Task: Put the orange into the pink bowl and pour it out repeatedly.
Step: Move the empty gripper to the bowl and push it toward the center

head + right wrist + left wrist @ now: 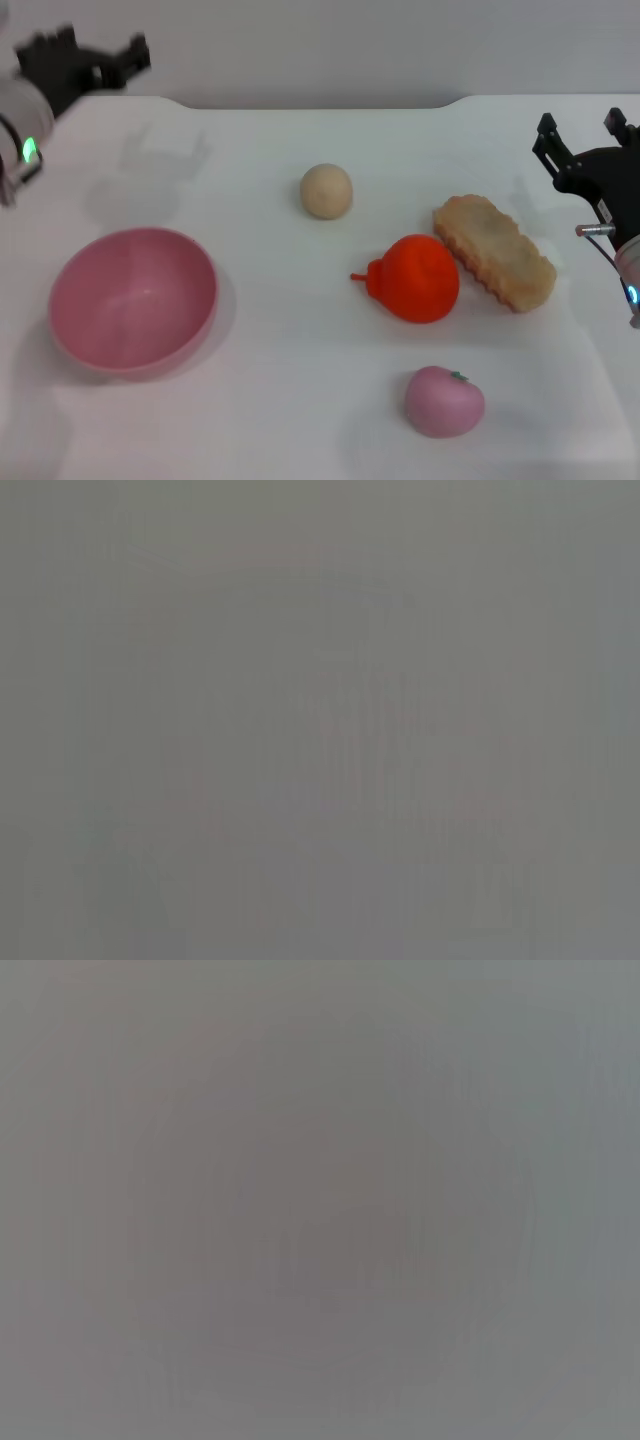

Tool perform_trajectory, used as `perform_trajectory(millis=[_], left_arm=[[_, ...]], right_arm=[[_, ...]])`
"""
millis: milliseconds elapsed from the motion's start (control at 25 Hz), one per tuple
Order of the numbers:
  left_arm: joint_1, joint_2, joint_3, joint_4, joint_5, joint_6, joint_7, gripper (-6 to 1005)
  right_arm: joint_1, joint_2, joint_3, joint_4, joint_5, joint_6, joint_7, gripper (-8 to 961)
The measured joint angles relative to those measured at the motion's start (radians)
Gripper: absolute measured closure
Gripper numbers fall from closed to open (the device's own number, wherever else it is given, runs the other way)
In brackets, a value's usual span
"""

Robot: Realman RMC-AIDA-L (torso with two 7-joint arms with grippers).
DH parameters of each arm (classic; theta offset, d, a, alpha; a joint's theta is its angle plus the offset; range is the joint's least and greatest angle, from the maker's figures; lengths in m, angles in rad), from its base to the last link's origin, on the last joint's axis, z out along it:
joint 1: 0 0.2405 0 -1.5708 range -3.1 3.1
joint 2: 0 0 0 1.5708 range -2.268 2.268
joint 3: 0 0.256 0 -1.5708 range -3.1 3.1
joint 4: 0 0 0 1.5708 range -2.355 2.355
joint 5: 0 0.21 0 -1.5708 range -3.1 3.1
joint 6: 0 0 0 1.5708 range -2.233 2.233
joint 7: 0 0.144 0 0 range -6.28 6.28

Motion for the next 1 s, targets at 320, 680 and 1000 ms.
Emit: perform_trajectory(millis=[320, 680, 1000], left_arm=[[0.008, -0.063, -0.141, 0.374, -0.016, -0.671, 0.222, 178], [0.029, -0.062, -0.147, 0.484, -0.02, -1.076, 0.264, 184], [0.023, -0.065, -0.105, 0.47, -0.063, -1.141, 0.265, 190]], right_arm=[[0.004, -0.002, 0.002, -0.027, -0.007, 0.046, 0.0, 156], [0.011, -0.005, 0.006, -0.034, -0.007, 0.076, 0.0, 163], [0.017, -0.006, 0.007, -0.034, -0.002, 0.076, 0.0, 169]])
